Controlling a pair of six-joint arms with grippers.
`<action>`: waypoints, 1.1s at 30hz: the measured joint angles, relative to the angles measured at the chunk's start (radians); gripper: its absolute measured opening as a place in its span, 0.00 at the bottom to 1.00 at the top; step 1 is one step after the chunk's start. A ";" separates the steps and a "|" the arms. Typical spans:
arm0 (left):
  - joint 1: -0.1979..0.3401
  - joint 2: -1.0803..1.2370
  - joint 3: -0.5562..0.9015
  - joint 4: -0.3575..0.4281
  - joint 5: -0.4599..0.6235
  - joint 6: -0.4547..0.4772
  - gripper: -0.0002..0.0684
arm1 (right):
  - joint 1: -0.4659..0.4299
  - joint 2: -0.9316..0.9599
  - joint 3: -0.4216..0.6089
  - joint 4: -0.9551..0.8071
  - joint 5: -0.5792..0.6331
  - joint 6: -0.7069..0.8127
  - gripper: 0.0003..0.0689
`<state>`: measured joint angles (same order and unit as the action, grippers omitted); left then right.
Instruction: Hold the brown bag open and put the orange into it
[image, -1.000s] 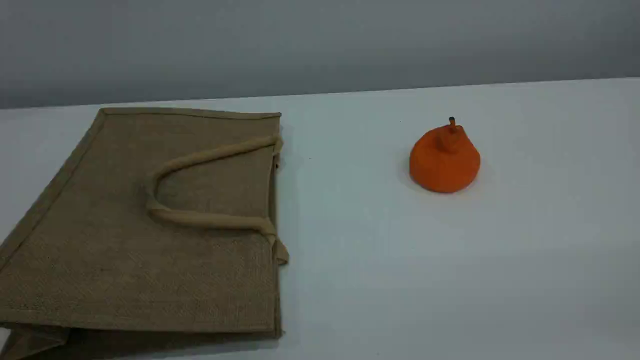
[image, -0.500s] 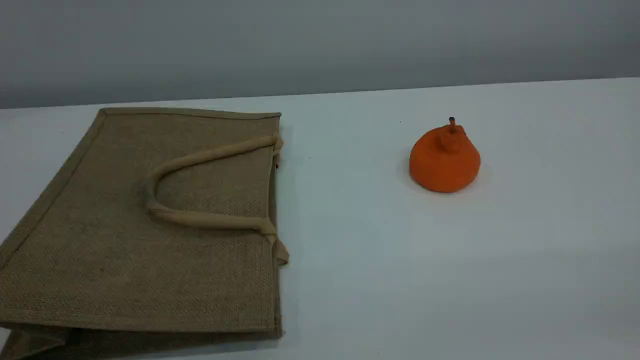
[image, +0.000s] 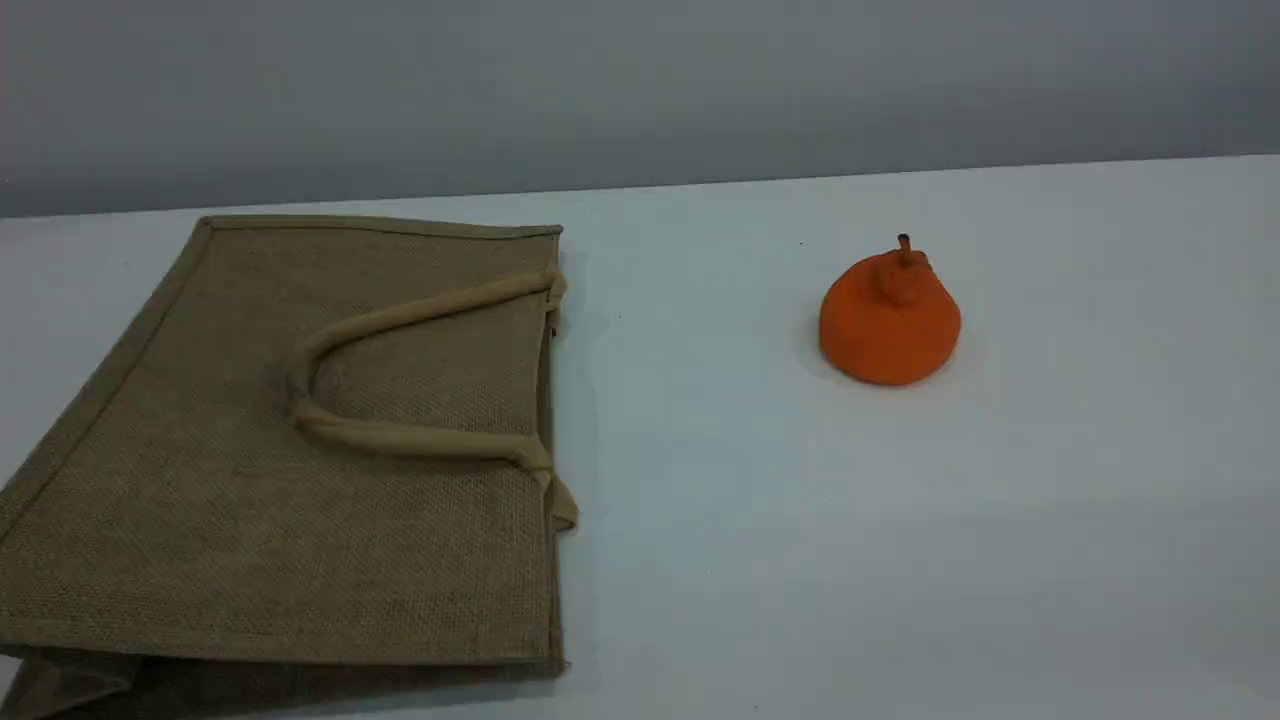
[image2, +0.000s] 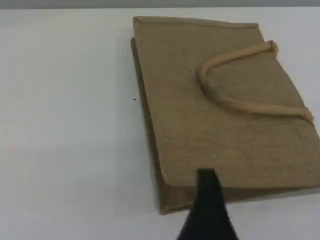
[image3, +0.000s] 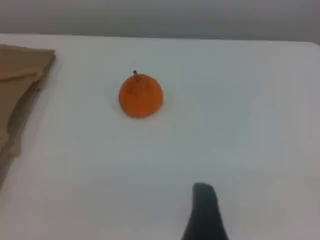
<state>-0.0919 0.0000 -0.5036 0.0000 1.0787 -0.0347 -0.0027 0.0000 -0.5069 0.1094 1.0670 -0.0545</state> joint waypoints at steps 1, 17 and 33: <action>0.000 0.000 0.000 0.000 0.000 0.000 0.69 | 0.000 0.000 0.000 0.000 0.000 0.000 0.65; 0.000 0.000 0.000 0.000 0.000 0.000 0.69 | 0.000 0.000 0.000 0.000 -0.001 0.001 0.65; 0.000 0.205 -0.134 0.000 -0.031 -0.007 0.69 | 0.000 0.155 -0.069 0.129 -0.117 -0.041 0.65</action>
<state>-0.0919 0.2055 -0.6372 0.0000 1.0480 -0.0415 -0.0027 0.1547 -0.5755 0.2380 0.9500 -0.0954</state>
